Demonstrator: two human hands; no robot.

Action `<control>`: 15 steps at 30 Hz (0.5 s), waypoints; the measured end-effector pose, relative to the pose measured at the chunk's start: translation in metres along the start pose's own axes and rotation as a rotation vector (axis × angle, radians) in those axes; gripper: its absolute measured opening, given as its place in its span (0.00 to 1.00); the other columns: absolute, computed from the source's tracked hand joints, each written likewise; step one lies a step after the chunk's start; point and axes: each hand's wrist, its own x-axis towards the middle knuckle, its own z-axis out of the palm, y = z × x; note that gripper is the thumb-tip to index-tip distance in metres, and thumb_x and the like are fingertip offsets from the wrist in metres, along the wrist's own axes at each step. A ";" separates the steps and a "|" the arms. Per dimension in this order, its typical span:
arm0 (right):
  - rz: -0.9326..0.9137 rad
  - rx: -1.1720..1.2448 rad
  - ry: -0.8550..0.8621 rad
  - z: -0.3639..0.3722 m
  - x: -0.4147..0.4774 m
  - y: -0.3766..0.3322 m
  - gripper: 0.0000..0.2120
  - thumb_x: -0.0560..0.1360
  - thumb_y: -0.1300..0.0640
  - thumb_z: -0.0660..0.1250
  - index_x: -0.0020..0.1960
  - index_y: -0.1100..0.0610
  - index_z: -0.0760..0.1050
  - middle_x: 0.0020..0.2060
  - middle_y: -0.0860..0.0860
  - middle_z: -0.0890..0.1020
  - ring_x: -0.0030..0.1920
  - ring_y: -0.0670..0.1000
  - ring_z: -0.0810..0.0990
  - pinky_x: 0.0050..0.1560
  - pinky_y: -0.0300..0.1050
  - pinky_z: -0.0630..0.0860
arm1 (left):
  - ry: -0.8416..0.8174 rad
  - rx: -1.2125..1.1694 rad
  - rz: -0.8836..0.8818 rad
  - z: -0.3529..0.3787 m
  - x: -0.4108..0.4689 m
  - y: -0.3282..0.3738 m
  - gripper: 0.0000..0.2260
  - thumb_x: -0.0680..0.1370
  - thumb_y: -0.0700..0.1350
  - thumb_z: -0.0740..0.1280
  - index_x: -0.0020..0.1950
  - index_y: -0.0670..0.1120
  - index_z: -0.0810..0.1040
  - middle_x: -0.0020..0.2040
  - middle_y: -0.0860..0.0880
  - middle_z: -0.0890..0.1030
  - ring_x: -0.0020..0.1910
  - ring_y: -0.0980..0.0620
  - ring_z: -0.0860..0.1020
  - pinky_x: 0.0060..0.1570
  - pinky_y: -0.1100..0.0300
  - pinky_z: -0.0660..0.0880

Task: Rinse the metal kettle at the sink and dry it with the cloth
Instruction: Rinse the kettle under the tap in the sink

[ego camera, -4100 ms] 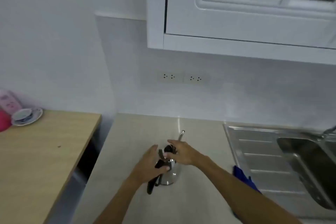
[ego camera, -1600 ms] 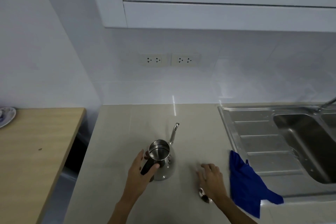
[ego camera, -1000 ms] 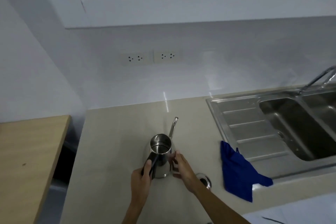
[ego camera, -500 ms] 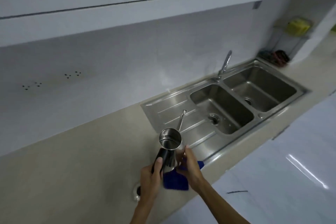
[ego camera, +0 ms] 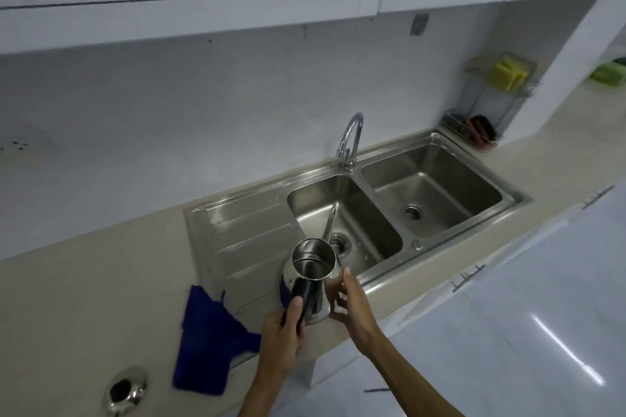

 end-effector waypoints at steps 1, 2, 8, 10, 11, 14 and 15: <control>-0.010 -0.012 -0.009 -0.009 0.009 -0.004 0.22 0.81 0.38 0.54 0.53 0.56 0.74 0.50 0.53 0.82 0.53 0.53 0.79 0.58 0.58 0.79 | 0.018 -0.001 0.011 0.012 0.003 0.002 0.21 0.83 0.48 0.61 0.30 0.44 0.73 0.22 0.51 0.69 0.20 0.55 0.65 0.23 0.62 0.63; -0.017 -0.029 -0.020 -0.016 0.016 -0.010 0.22 0.81 0.38 0.54 0.51 0.56 0.73 0.49 0.53 0.81 0.51 0.54 0.79 0.56 0.57 0.79 | 0.035 -0.007 0.022 0.023 0.005 0.004 0.21 0.83 0.48 0.61 0.30 0.44 0.74 0.22 0.51 0.69 0.21 0.55 0.66 0.23 0.63 0.64; 0.041 -0.054 -0.114 -0.039 0.065 -0.035 0.21 0.81 0.39 0.55 0.48 0.55 0.74 0.43 0.52 0.81 0.46 0.52 0.78 0.47 0.47 0.77 | 0.111 -0.061 0.064 0.065 0.027 0.015 0.18 0.81 0.49 0.61 0.35 0.41 0.75 0.24 0.51 0.71 0.21 0.57 0.68 0.22 0.66 0.65; 0.076 -0.055 -0.150 -0.037 0.084 -0.046 0.21 0.80 0.37 0.56 0.46 0.54 0.74 0.41 0.52 0.80 0.43 0.52 0.77 0.46 0.47 0.75 | 0.132 -0.073 0.075 0.075 0.042 0.020 0.17 0.81 0.51 0.61 0.38 0.41 0.77 0.24 0.51 0.72 0.21 0.57 0.68 0.22 0.67 0.66; 0.103 -0.046 -0.166 -0.035 0.094 -0.048 0.21 0.79 0.36 0.57 0.45 0.53 0.75 0.39 0.52 0.80 0.42 0.52 0.76 0.44 0.47 0.74 | 0.147 -0.081 0.062 0.078 0.051 0.021 0.16 0.82 0.50 0.61 0.40 0.41 0.77 0.25 0.52 0.73 0.22 0.58 0.69 0.22 0.67 0.66; 0.156 0.005 -0.166 -0.028 0.123 -0.052 0.23 0.79 0.38 0.60 0.53 0.58 0.78 0.45 0.57 0.81 0.45 0.56 0.77 0.46 0.50 0.75 | 0.173 -0.089 0.079 0.083 0.073 0.026 0.15 0.81 0.51 0.61 0.42 0.43 0.79 0.26 0.51 0.75 0.23 0.57 0.72 0.25 0.65 0.69; 0.167 0.014 -0.169 -0.026 0.134 -0.054 0.24 0.79 0.39 0.61 0.57 0.59 0.78 0.48 0.58 0.82 0.48 0.58 0.79 0.48 0.51 0.76 | 0.177 -0.095 0.081 0.085 0.081 0.029 0.15 0.79 0.52 0.61 0.42 0.42 0.79 0.26 0.50 0.76 0.23 0.56 0.73 0.24 0.65 0.69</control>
